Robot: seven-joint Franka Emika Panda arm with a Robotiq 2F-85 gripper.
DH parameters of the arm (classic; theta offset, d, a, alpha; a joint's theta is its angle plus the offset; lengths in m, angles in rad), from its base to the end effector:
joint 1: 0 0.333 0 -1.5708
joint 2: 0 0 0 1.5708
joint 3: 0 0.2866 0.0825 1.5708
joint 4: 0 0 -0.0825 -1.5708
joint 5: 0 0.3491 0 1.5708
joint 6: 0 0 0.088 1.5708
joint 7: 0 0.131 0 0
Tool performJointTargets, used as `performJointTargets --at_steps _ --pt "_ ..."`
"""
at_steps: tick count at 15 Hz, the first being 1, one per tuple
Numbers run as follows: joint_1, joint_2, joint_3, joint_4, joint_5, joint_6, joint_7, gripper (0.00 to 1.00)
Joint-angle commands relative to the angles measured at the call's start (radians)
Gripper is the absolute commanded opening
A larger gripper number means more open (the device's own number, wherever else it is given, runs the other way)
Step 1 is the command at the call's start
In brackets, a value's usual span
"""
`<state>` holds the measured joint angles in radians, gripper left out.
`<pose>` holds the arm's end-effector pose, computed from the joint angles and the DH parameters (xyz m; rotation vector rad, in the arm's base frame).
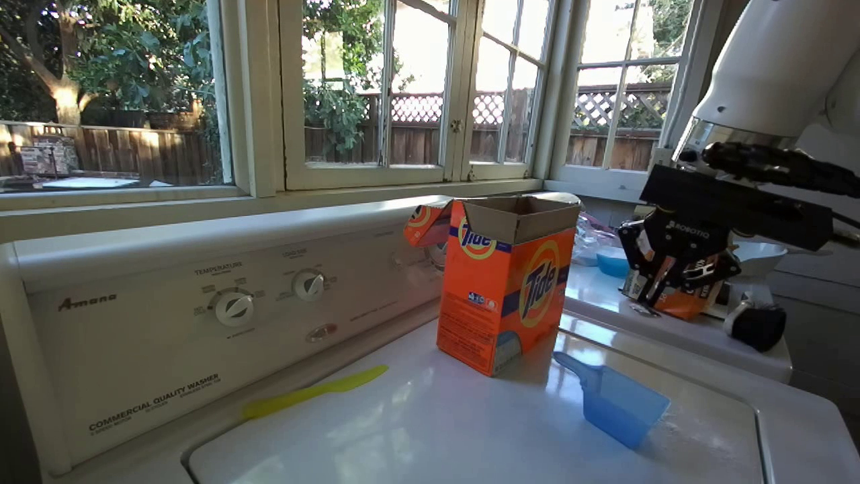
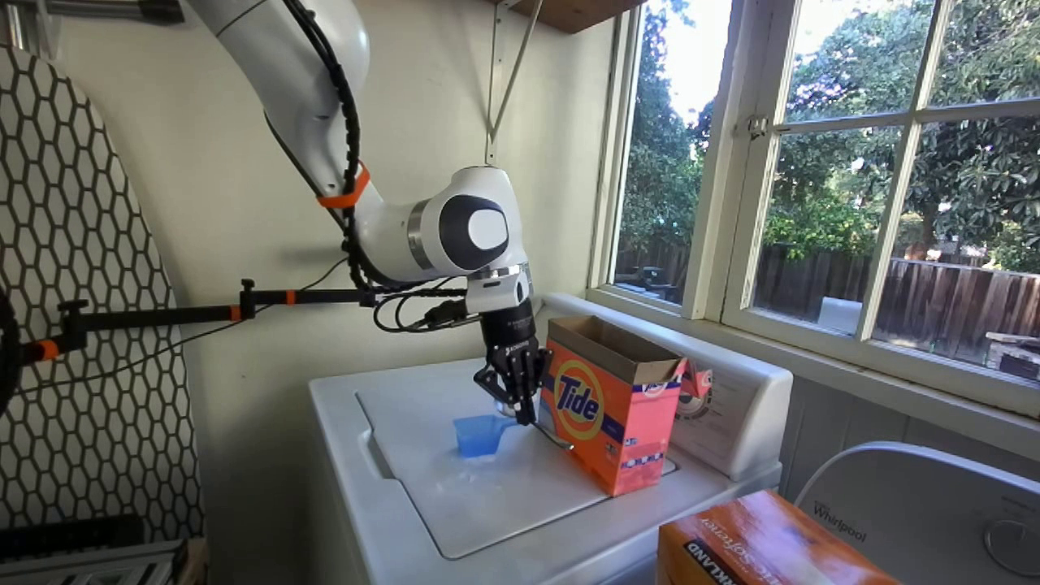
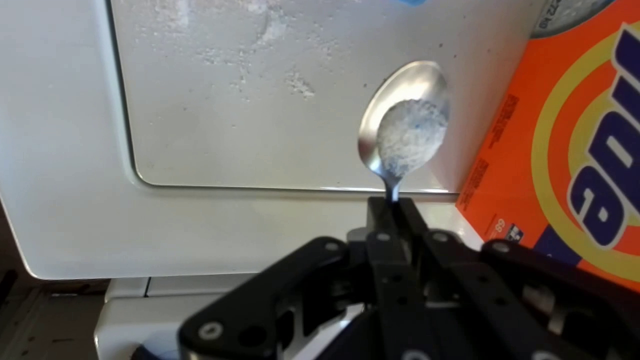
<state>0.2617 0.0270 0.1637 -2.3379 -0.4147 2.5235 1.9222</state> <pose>0.4576 0.2055 0.3111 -2.5482 1.6999 -0.4653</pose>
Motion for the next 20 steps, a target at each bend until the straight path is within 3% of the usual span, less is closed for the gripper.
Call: performJointTargets --at_steps 1,4,5,20 --pt "-0.013 0.0 0.013 0.001 0.002 -0.001 -0.002 0.07" --pt "-0.013 0.001 0.013 0.001 0.002 -0.001 -0.002 0.07" --pt "-0.013 0.001 0.013 0.001 0.002 -0.001 -0.002 0.02" --pt "-0.048 -0.023 0.009 0.117 -0.09 -0.006 0.026 0.02"
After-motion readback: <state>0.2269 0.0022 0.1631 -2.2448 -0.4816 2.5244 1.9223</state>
